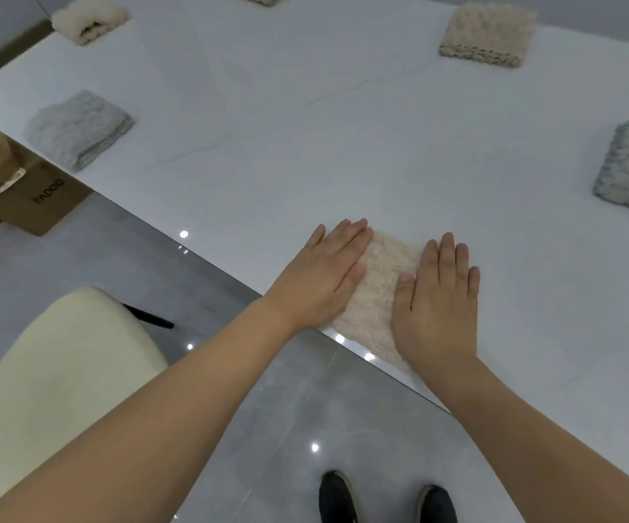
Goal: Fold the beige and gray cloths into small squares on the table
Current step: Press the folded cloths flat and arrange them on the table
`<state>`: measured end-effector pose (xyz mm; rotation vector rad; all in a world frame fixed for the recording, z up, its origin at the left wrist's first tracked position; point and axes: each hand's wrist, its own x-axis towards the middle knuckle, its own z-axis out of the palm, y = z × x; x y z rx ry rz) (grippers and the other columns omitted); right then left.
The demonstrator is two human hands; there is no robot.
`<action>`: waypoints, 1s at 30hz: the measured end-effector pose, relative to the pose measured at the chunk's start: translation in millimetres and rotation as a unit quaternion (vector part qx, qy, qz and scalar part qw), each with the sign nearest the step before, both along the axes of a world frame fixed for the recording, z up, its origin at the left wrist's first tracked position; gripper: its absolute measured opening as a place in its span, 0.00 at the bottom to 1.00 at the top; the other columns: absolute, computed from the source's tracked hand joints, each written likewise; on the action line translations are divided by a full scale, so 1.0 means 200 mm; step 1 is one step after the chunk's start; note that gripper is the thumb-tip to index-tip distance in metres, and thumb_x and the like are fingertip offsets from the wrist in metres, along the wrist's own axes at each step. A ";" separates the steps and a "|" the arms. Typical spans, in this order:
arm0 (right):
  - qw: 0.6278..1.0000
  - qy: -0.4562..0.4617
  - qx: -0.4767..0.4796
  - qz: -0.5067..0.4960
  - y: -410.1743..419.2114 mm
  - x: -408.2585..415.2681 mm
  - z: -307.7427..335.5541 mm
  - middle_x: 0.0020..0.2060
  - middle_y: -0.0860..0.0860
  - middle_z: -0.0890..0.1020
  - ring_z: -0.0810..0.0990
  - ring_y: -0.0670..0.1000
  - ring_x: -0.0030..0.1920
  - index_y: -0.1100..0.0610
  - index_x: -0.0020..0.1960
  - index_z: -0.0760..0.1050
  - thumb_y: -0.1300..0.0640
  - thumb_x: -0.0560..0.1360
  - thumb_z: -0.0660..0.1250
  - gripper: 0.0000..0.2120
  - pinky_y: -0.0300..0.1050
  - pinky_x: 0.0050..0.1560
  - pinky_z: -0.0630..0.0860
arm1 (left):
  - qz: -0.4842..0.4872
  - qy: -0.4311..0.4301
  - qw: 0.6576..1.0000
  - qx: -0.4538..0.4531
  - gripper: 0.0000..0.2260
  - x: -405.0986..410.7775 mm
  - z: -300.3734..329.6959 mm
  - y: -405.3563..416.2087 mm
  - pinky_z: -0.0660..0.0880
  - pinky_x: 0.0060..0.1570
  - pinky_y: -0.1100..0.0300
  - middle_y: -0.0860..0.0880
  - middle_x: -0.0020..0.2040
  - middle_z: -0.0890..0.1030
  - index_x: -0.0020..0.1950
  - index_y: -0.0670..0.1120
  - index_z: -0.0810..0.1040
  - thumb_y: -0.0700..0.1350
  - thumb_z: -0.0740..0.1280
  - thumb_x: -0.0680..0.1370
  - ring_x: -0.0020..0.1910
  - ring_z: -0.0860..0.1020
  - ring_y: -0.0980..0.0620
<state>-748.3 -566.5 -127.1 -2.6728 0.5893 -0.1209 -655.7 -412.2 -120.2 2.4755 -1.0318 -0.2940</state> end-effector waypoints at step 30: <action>0.952 0.032 -0.011 0.303 0.51 1.35 0.41 0.78 0.54 0.44 0.40 0.51 0.78 0.61 0.78 0.45 0.51 0.83 0.44 0.27 0.46 0.76 0.37 | 0.257 -0.103 0.960 0.030 0.30 1.01 0.30 0.77 0.47 0.78 0.50 0.42 0.80 0.56 0.79 0.38 0.56 0.54 0.42 0.81 0.79 0.52 0.44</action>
